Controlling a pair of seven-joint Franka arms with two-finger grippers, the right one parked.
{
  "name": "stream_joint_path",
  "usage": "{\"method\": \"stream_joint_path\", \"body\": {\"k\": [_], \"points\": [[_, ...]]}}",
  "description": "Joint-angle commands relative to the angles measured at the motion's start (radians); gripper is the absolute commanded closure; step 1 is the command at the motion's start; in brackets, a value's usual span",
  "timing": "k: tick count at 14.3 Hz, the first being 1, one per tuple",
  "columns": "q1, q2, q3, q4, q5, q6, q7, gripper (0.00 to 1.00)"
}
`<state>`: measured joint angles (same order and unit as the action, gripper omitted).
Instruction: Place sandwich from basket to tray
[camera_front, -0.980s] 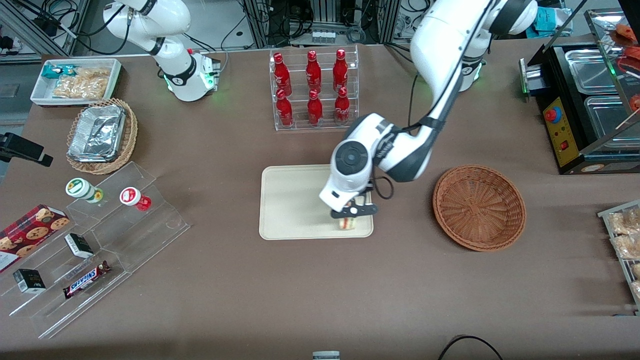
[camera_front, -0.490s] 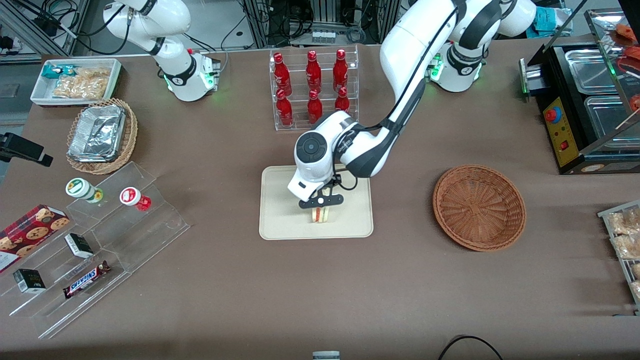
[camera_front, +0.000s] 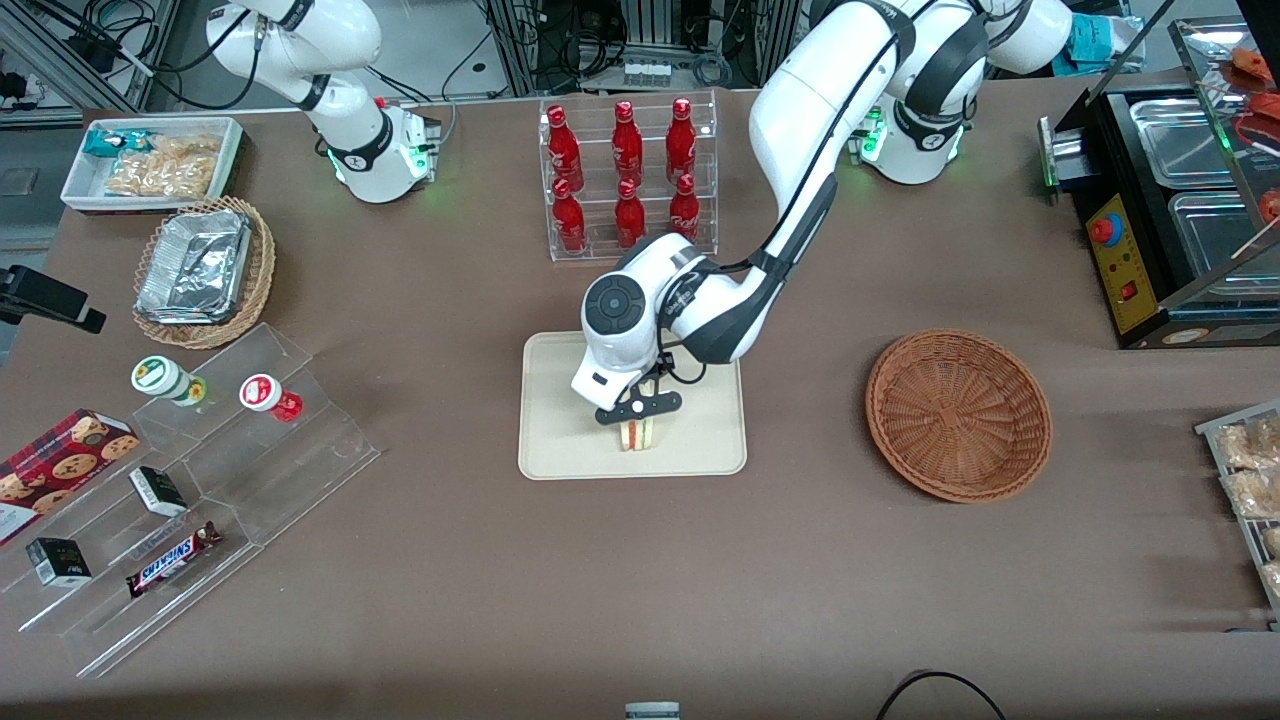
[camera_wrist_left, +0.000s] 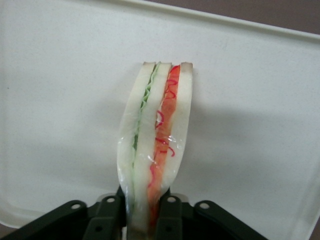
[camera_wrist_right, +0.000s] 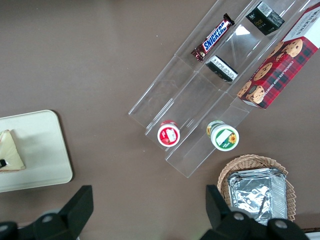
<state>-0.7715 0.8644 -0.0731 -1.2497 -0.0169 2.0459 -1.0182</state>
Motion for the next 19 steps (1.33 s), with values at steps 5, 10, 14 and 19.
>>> {"method": "stream_joint_path", "body": {"k": [5,10,14,19], "points": [[-0.002,-0.143,0.018,-0.043,0.014,-0.105,-0.016,0.00],[0.131,-0.319,0.024,-0.241,0.018,-0.155,0.008,0.00],[0.265,-0.510,0.024,-0.463,0.015,-0.156,0.251,0.00],[0.417,-0.689,0.024,-0.591,0.006,-0.258,0.499,0.00]]}}
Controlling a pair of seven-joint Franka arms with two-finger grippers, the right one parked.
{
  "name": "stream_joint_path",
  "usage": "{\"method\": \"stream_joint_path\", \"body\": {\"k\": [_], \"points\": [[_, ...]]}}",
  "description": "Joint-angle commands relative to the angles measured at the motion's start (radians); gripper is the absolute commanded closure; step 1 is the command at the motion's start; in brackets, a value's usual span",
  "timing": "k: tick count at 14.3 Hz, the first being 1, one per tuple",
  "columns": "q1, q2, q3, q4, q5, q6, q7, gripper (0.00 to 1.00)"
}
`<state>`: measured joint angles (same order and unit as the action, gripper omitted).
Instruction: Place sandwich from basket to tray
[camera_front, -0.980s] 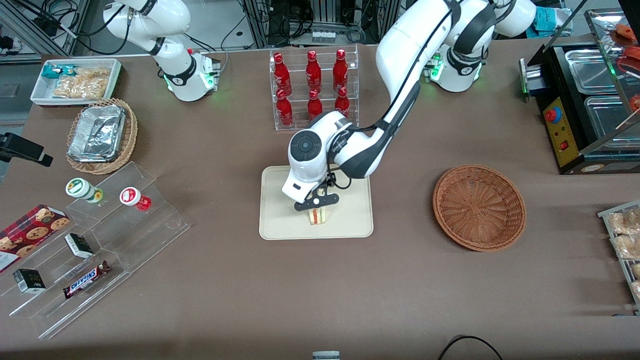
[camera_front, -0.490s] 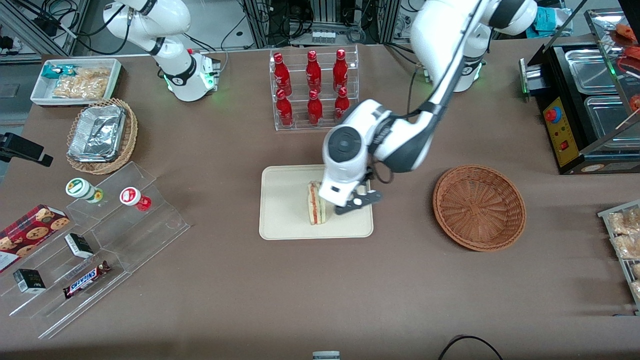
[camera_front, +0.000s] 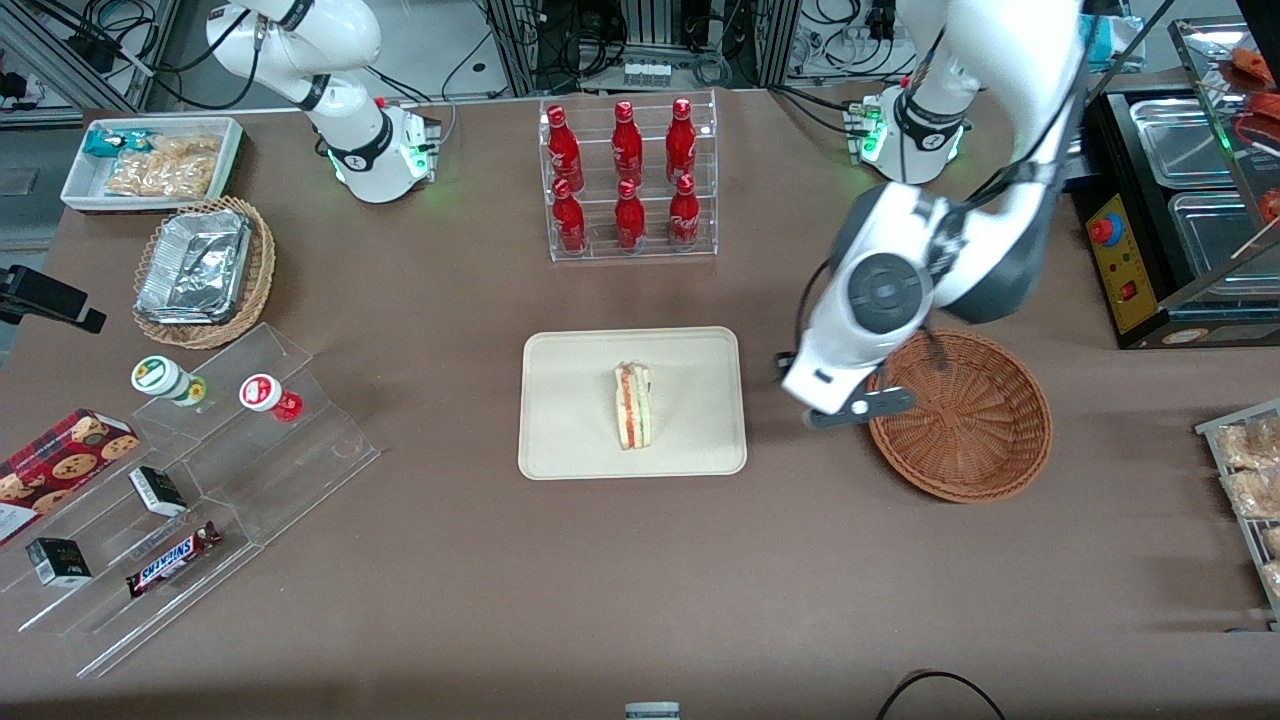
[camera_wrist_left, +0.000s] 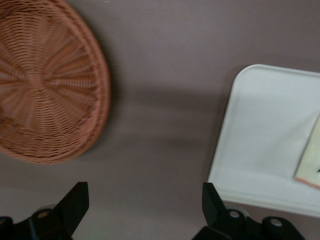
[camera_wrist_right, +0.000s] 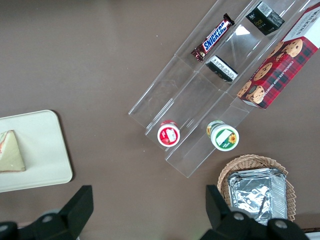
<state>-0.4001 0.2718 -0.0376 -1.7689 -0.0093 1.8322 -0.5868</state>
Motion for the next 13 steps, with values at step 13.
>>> {"method": "stream_joint_path", "body": {"k": [13], "points": [[0.463,-0.272,-0.110,0.138,-0.014,-0.396,0.574,0.00]]}}
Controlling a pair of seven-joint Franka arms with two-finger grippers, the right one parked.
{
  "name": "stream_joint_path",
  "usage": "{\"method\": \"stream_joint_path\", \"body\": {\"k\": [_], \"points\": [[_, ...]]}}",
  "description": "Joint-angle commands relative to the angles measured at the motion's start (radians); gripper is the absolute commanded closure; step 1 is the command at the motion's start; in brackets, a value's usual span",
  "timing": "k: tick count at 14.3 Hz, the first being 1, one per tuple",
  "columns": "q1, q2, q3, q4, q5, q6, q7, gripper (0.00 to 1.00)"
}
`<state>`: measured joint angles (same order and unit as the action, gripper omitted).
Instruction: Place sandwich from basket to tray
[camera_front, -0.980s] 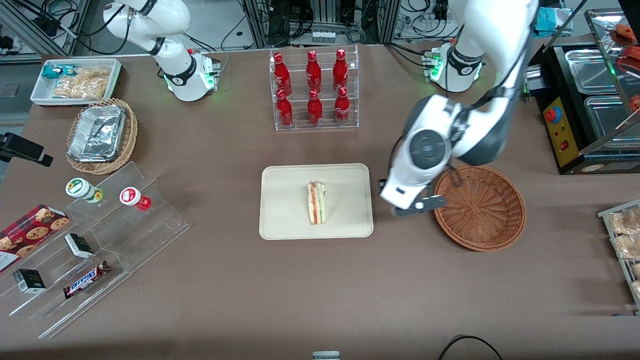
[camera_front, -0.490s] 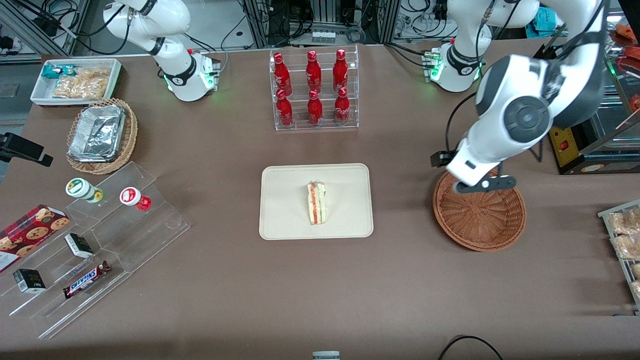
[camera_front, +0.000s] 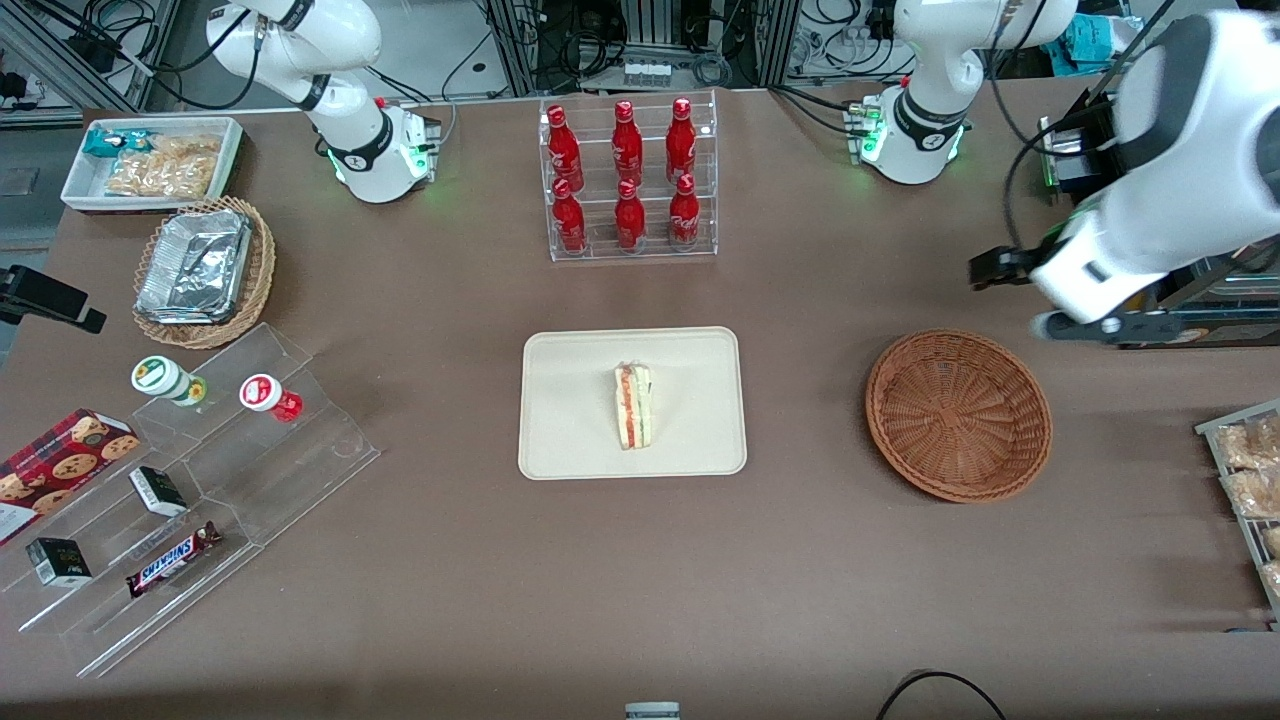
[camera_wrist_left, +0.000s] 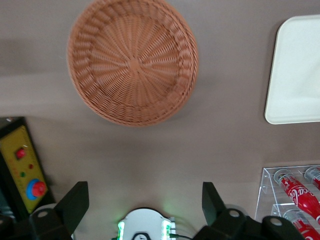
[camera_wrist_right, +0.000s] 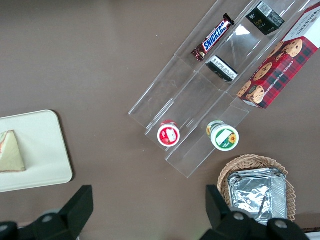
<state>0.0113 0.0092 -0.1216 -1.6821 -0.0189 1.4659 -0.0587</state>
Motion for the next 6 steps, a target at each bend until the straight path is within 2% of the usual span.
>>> {"method": "stream_joint_path", "body": {"k": [1,6], "points": [[0.065,-0.015,-0.026,0.064,-0.001,-0.029,0.051,0.00],[0.076,-0.046,-0.013,0.082,0.037,-0.016,0.048,0.00]]}}
